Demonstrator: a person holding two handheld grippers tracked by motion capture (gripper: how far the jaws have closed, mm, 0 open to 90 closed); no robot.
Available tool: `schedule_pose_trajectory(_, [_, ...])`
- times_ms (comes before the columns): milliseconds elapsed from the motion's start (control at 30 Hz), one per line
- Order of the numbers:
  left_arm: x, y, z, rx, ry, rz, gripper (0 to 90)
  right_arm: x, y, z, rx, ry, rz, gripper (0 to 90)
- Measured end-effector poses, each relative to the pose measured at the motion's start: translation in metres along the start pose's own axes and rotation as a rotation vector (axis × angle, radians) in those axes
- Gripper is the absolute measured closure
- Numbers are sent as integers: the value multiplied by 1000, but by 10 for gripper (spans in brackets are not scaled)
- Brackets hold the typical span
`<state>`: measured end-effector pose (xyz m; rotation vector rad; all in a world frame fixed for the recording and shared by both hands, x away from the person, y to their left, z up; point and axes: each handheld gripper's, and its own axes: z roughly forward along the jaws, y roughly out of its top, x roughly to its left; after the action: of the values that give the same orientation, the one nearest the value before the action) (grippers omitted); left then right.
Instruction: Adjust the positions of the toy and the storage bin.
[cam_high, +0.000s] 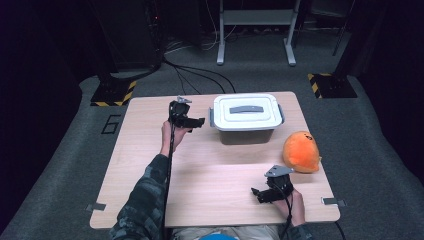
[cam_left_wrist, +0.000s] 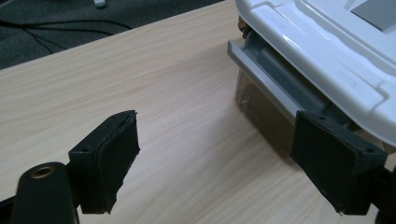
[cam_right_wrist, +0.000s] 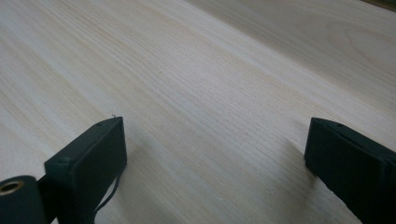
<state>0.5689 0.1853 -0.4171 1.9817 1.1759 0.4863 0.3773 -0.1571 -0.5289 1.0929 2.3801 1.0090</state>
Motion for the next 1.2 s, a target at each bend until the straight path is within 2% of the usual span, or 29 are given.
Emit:
schedule_pose_trajectory(33, [-2,2,2,-11,1,-5,155,0,0,0,0,1,1,51])
schedule_pose_trajectory(100, [-3,5,4,4,-9,10,159,0,0,0,0,1,5,51])
schedule_pose_trajectory(167, [-5,7,6,-2,-14,4,159,1,0,0,-3,-2,11,51])
schedule_pose_trajectory(333, [-12,15,12,-6,-11,5,211,0,0,0,-1,-1,10,52])
schedule_pose_trajectory(467, [-16,16,16,0,9,15,275,0,0,0,-2,-2,12,54])
schedule_pose_trajectory(600, [-18,13,25,8,-42,-21,365,0,0,0,-4,-3,12,56])
schedule_pose_trajectory(633, [-17,12,26,1,-64,-48,396,0,0,0,-3,-3,14,59])
schedule_pose_trajectory(767, [-11,6,26,-5,-158,-103,507,1,0,0,-4,-3,17,63])
schedule_pose_trajectory(833, [-12,4,26,-14,-173,-115,556,1,0,0,-3,-3,18,64])
schedule_pose_trajectory(1000, [-14,2,25,-29,-193,-108,669,0,0,0,-8,-5,12,67])
schedule_pose_trajectory(1033, [-15,2,24,-31,-191,-96,671,0,0,0,-8,-7,13,69])
schedule_pose_trajectory(1200, [-16,0,21,-33,-189,-84,690,0,0,0,-8,-8,14,72])
